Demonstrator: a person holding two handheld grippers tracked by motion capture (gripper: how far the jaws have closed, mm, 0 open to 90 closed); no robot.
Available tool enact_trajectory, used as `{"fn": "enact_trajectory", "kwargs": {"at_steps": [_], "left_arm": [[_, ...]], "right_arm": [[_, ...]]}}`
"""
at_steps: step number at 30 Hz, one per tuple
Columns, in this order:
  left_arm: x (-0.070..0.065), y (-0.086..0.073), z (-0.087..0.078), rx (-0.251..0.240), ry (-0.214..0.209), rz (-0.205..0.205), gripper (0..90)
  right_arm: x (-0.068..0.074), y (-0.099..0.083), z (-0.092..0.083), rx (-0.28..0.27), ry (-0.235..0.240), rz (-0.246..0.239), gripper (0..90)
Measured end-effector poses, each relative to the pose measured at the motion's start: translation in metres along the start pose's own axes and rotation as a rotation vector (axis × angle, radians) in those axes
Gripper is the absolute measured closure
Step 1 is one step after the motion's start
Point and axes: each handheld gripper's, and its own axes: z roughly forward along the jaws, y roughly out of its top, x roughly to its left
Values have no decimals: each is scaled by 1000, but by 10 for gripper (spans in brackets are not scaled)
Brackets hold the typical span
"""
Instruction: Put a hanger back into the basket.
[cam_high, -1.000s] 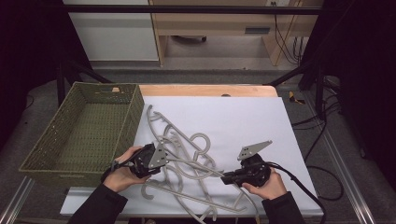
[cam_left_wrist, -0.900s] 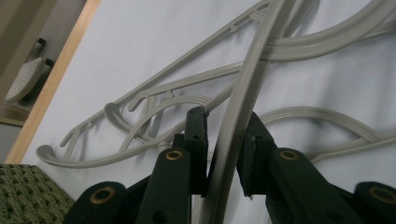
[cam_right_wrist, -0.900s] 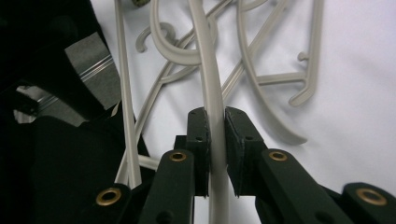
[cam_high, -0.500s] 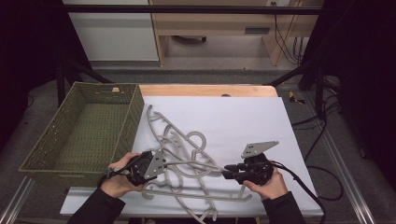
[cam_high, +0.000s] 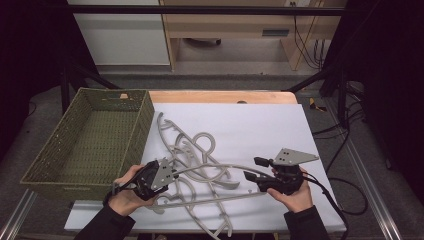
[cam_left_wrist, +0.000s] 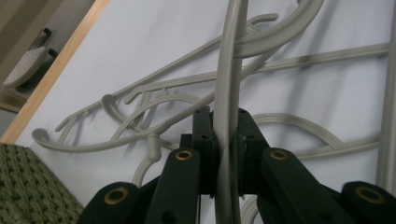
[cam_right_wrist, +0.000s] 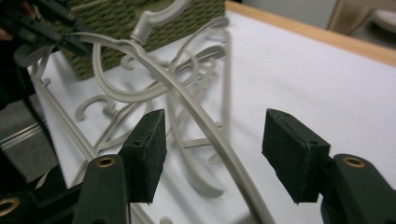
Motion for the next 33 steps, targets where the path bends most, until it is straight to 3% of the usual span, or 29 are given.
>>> {"fn": "enact_trajectory", "kwargs": {"at_steps": [4,7,8,10,11,13,22,33], "left_arm": [[6,-3,-2,-1,31,-66,818],[12,-7,-5,-1,56,-139,818],[12,-7,-5,-1,56,-139,818],[18,-10,-9,-7,72,-193,817],[18,-10,-9,-7,72,-193,817],[23,-12,-15,-18,100,-237,817],[33,-19,-33,-76,180,-327,820],[45,-20,-54,-163,218,-359,820]], "right_arm": [[-8,-2,-10,-50,-37,31,319],[-13,-4,-16,-87,-80,49,233],[-15,-5,-19,-95,-92,52,215],[-19,-7,-23,-111,-113,64,177],[-19,-7,-23,-111,-113,64,177],[-24,-10,-29,-128,-146,76,131],[-42,-26,-35,-135,-187,140,79],[-47,-31,-32,-110,-209,147,64]]}}
